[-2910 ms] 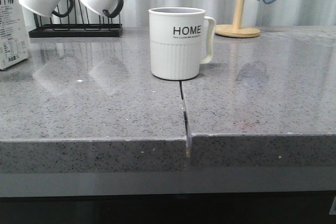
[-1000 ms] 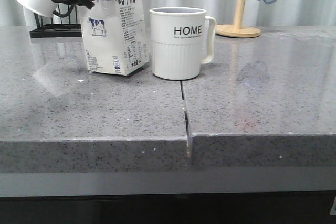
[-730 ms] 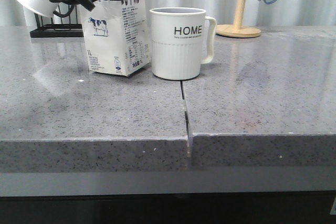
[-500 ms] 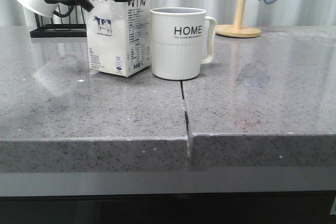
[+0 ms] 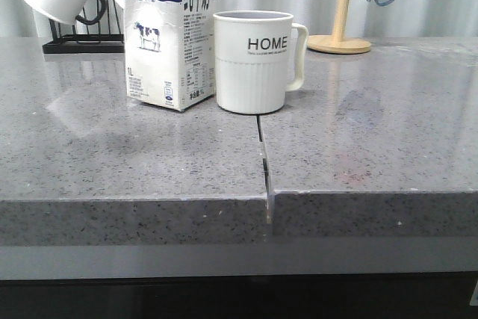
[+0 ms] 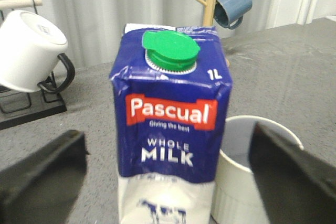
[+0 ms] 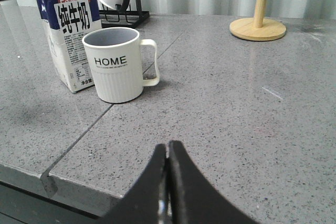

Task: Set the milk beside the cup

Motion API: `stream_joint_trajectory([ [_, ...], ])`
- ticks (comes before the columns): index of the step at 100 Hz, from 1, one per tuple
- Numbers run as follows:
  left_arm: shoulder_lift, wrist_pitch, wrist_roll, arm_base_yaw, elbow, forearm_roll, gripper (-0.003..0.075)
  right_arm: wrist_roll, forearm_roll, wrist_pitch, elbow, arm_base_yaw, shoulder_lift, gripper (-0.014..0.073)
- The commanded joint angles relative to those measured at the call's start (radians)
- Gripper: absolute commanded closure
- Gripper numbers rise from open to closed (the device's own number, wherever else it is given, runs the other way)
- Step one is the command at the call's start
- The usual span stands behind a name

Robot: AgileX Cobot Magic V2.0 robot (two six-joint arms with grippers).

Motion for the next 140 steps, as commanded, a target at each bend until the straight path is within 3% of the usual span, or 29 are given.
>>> stream_joint_trajectory([
  [1, -0.117, -0.005, 0.0, 0.013, 0.017, 0.009, 0.0315, -0.001, 0.0, -0.072, -0.026, -0.002, 0.009, 0.0661],
  [21, -0.331, 0.173, -0.015, 0.088, 0.097, 0.094, 0.0745, -0.001, 0.0, -0.072, -0.026, -0.002, 0.009, 0.0661],
  [64, -0.733, 0.607, -0.082, 0.312, 0.205, 0.097, 0.0741, -0.001, 0.0, -0.072, -0.026, -0.002, 0.009, 0.0661],
  [107, -1.117, 0.692, -0.134, 0.373, 0.382, 0.114, 0.0741, -0.001, 0.0, -0.072, -0.026, -0.002, 0.009, 0.0661],
  [140, -1.188, 0.66, -0.134, 0.372, 0.496, 0.191, 0.0741, -0.001, 0.0, -0.072, -0.026, -0.002, 0.009, 0.0661],
])
